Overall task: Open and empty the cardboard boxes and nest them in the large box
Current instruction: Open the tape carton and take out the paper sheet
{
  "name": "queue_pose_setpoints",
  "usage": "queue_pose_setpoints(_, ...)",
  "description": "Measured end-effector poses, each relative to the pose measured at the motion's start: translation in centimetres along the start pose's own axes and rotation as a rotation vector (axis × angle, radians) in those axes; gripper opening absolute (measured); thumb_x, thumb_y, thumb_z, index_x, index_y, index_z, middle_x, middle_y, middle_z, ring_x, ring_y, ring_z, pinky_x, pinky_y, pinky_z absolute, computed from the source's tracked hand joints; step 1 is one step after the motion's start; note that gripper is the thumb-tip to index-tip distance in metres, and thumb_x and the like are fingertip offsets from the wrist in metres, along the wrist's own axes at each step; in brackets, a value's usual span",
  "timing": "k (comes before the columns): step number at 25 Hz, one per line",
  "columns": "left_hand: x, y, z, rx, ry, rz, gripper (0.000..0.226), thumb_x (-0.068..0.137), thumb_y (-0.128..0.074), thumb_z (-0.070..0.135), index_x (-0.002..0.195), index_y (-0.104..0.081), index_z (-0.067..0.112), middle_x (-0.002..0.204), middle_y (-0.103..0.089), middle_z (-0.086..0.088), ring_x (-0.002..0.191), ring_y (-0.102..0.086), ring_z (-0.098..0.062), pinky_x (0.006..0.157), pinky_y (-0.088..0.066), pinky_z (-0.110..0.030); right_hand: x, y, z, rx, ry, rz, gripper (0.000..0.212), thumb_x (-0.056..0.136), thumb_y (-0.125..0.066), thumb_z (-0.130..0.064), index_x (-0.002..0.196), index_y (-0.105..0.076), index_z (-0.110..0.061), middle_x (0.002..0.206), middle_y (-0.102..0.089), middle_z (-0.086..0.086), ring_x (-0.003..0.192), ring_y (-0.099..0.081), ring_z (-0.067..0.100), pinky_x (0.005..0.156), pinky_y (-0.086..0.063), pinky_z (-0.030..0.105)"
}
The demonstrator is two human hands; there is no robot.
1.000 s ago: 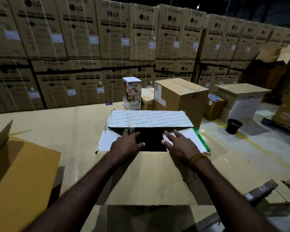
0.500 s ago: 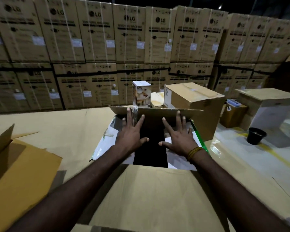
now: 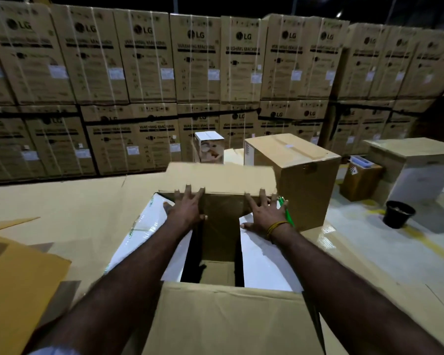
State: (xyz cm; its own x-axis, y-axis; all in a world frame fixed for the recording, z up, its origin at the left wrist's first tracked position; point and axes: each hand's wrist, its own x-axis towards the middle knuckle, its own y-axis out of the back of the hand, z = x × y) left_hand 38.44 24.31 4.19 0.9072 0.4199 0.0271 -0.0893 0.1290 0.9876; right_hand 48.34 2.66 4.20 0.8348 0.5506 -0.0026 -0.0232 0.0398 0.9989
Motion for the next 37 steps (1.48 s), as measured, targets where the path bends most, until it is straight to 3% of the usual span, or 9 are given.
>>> queue_pose_setpoints(5,-0.1,0.1,-0.3,0.035,0.014,0.067,0.077,0.087,-0.066,0.047,0.150,-0.022,0.039,0.152,-0.032,-0.007,0.145,-0.017,-0.039,0.105,-0.023,-0.074,0.0,-0.6,-0.7,-0.059,0.002,0.041,0.112,0.079,-0.055,-0.078,0.155,0.015,-0.035,0.164,0.001,0.019,0.145,0.002,0.055,0.108,-0.006,0.076)
queue_pose_setpoints(11,-3.0,0.8,-1.1,0.182,0.180,0.100,0.057,0.090,-0.062,0.040,0.139,-0.040,0.024,0.141,-0.043,-0.012,0.132,-0.037,-0.044,0.103,-0.024,-0.076,-0.9,0.0,-1.7,-0.065,0.162,0.031,0.113,0.076,-0.054,-0.081,0.152,0.020,-0.040,0.164,0.014,0.016,0.146,0.011,0.051,0.108,0.000,0.077)
queue_pose_setpoints(15,-6.2,1.4,-2.4,0.209,0.326,0.085,0.065,0.091,-0.061,0.046,0.145,-0.034,0.023,0.149,-0.035,-0.018,0.138,-0.028,-0.051,0.103,-0.017,-0.080,-3.9,0.3,-6.1,-0.048,0.148,0.021,0.120,0.072,-0.059,-0.081,0.151,0.022,-0.039,0.161,0.020,0.021,0.144,0.014,0.055,0.104,0.006,0.079)
queue_pose_setpoints(20,-9.6,1.2,-1.5,-0.007,0.038,-0.068,0.096,0.088,-0.067,0.048,0.155,0.000,0.040,0.164,0.007,-0.015,0.149,0.006,-0.044,0.107,-0.009,-0.077,-8.3,0.1,-11.2,-0.039,0.002,-0.111,0.110,0.086,-0.067,-0.051,0.152,0.020,-0.037,0.156,0.033,0.022,0.139,0.020,0.060,0.101,0.004,0.082)
queue_pose_setpoints(25,-11.4,-0.1,0.5,0.044,-0.124,-0.172,0.090,0.089,-0.057,0.061,0.156,-0.004,0.034,0.162,-0.019,-0.012,0.150,-0.007,-0.038,0.111,-0.010,-0.073,-13.3,1.5,-12.5,-0.056,-0.068,0.063,0.078,0.100,-0.051,-0.039,0.157,0.002,-0.033,0.157,0.029,0.022,0.139,0.011,0.064,0.103,-0.005,0.082)
queue_pose_setpoints(28,-11.9,0.3,2.3,0.011,-0.128,-0.177,0.078,0.093,-0.041,0.065,0.156,-0.018,0.025,0.158,-0.033,-0.010,0.149,-0.019,-0.034,0.112,-0.004,-0.072,-16.1,3.2,-12.0,-0.083,-0.132,0.166,0.075,0.099,-0.052,-0.038,0.157,-0.005,-0.032,0.159,0.024,0.021,0.141,0.004,0.062,0.104,-0.009,0.081)
queue_pose_setpoints(31,-12.5,0.4,4.5,-0.003,-0.098,-0.238,0.066,0.097,-0.035,0.061,0.147,-0.040,0.019,0.153,-0.041,-0.010,0.146,-0.028,-0.031,0.112,0.000,-0.071,-18.1,3.0,-11.6,-0.033,-0.214,0.119,0.087,0.093,-0.060,-0.045,0.157,-0.002,-0.033,0.160,0.022,0.022,0.141,0.003,0.062,0.103,-0.009,0.082)
queue_pose_setpoints(33,-12.5,-0.5,4.8,0.005,-0.099,-0.295,0.068,0.096,-0.041,0.059,0.152,-0.031,0.021,0.158,-0.032,-0.010,0.149,-0.019,-0.033,0.112,0.002,-0.071,-18.5,2.4,-11.4,-0.007,-0.278,0.086,0.097,0.088,-0.067,-0.045,0.157,0.001,-0.034,0.159,0.024,0.024,0.140,0.006,0.063,0.102,-0.008,0.083)
queue_pose_setpoints(37,-12.7,-1.8,4.2,0.123,-0.210,-0.220,0.094,0.090,-0.063,0.048,0.157,0.001,0.034,0.164,-0.013,-0.011,0.150,0.000,-0.040,0.110,0.003,-0.072,-18.5,2.1,-10.6,-0.068,-0.348,-0.019,0.102,0.086,-0.070,-0.038,0.157,0.004,-0.034,0.156,0.030,0.024,0.140,0.018,0.060,0.103,-0.001,0.082)
